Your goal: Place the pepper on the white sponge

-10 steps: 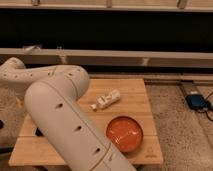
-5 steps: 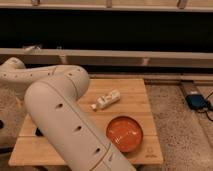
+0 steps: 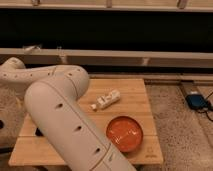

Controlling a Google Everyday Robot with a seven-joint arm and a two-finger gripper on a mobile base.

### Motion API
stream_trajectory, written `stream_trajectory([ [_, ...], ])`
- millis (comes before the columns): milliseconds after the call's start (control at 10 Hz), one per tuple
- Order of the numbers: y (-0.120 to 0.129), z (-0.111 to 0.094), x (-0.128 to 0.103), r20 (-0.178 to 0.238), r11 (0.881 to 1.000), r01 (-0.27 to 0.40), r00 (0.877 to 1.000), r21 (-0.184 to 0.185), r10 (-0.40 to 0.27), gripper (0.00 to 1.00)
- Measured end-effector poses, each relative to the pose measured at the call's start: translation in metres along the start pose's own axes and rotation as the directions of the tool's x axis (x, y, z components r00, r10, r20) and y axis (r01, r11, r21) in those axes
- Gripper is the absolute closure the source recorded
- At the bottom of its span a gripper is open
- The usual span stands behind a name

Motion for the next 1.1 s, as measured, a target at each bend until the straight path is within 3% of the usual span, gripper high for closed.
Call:
stream_trajectory([
  [200, -0.001, 0.003, -0.004, -0.002, 1.0, 0.007, 1.0, 0.009, -0.007, 0.2],
  [600, -0.026, 0.035, -0.006, -0.054, 1.0, -0.002, 0.999, 0.019, 0.003, 0.2],
  [1100, -0.039, 0.055, 0.006, -0.089, 0.999, -0.036, 0.995, -0.017, 0.034, 0.2],
])
